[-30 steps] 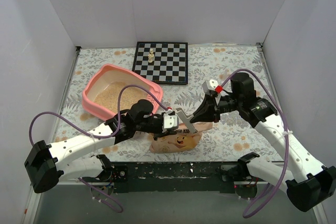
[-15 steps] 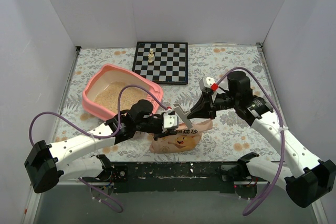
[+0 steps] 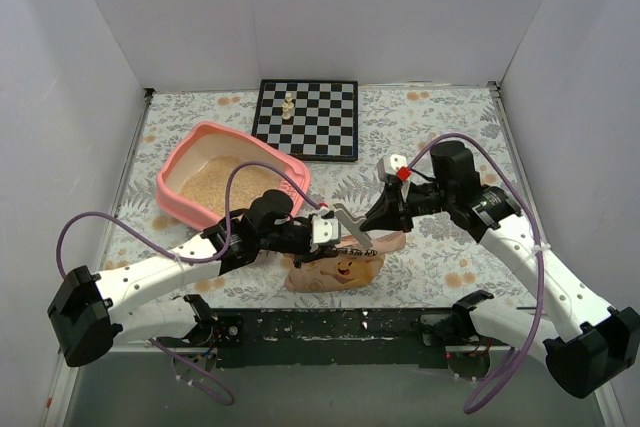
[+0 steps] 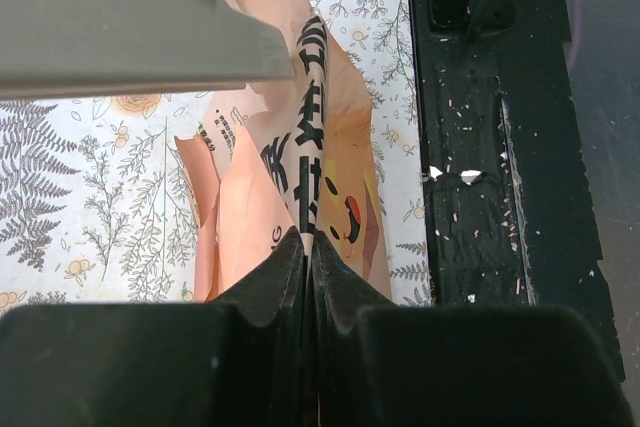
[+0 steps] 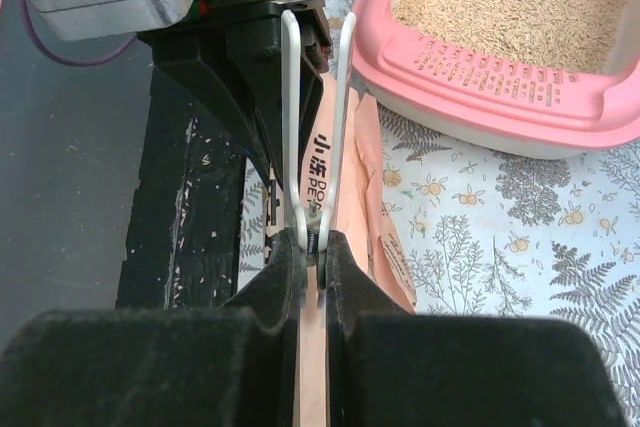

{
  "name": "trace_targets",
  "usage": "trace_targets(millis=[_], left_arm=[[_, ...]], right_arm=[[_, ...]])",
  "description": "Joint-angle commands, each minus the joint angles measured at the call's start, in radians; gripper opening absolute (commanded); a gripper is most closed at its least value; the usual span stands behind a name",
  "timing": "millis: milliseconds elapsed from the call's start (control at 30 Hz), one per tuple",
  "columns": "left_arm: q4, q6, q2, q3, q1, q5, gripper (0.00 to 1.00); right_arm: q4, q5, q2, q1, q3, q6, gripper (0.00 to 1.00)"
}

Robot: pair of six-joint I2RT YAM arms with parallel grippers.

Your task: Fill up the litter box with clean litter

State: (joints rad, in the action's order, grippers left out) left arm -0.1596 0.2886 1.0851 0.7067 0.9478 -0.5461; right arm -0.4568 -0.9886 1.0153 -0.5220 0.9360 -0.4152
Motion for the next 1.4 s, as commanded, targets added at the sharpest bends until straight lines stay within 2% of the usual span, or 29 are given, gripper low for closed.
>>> trace_targets(millis=[0,267,933,1200,1367], left_arm=[[0.015,0.001,0.013,0.0,0.006,-0.023,0.0],[0.011,0.003,0.019,0.005,0.006,-0.02,0.0],[0.023,0.021,0.018,0.007,0.006,0.021,0.0],[0.023,0.023,0.018,0.008,0.006,0.034,0.0],[0.023,0.024,0.016,0.008,0.006,0.032,0.0]], right_arm=[[-0.005,0.03,-0.05,-0.007,0.03,0.019,0.01],[0.026,-0.007,-0.069,-0.006,0.075,0.065,0.01],[0.129,0.013,-0.072,-0.065,-0.022,0.133,0.01],[0.07,0.053,-0.093,-0.072,-0.058,0.107,0.01],[-0.026,0.142,-0.098,-0.076,-0.072,0.044,0.01]])
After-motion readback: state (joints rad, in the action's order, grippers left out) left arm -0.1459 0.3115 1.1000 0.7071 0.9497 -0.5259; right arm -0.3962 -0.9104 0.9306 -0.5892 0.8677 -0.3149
